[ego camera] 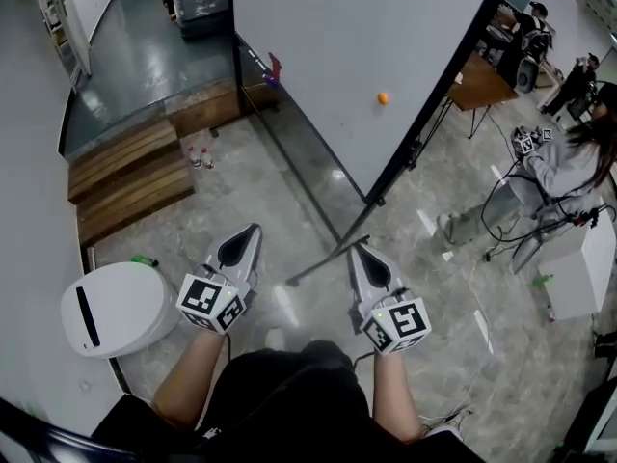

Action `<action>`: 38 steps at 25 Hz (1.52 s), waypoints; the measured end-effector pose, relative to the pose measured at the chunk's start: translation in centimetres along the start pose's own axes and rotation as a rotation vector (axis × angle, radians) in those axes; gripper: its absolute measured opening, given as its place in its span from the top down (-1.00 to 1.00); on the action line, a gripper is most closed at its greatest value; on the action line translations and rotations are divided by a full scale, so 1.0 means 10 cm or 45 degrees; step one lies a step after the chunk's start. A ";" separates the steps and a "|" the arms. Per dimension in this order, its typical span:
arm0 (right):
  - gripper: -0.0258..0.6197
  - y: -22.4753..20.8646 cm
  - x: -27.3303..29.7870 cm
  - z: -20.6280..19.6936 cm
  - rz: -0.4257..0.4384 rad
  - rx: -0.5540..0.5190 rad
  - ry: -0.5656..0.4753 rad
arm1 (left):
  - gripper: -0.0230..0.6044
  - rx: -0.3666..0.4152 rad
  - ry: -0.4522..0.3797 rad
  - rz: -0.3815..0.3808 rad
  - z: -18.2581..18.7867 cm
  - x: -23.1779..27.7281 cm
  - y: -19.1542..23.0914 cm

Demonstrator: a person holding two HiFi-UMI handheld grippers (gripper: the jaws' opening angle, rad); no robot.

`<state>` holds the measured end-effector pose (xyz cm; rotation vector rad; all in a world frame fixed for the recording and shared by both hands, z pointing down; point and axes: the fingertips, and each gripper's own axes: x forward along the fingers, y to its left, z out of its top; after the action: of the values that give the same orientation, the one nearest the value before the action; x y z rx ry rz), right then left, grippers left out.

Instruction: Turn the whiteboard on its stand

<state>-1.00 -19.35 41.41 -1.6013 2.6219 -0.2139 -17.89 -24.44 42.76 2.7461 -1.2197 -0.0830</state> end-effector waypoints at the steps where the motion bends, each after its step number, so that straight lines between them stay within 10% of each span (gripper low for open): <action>1: 0.89 0.00 0.04 -0.01 -0.002 0.000 0.000 | 0.92 0.001 0.002 -0.003 -0.01 0.02 0.03; 21: 0.89 -0.46 0.29 0.28 0.146 -0.052 -0.032 | 0.92 0.026 -0.030 0.051 0.11 0.61 -0.25; 31: 0.88 -1.40 0.40 0.62 -0.034 -0.153 -0.077 | 0.92 0.053 -0.017 -0.050 0.10 1.21 -0.55; 38: 0.43 -1.89 0.56 0.77 -0.140 -0.269 -0.046 | 0.92 0.064 -0.009 -0.148 0.09 1.54 -0.89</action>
<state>14.03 -33.47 36.77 -1.7959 2.6066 0.0902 -1.15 -30.05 40.62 2.8610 -1.0772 -0.0752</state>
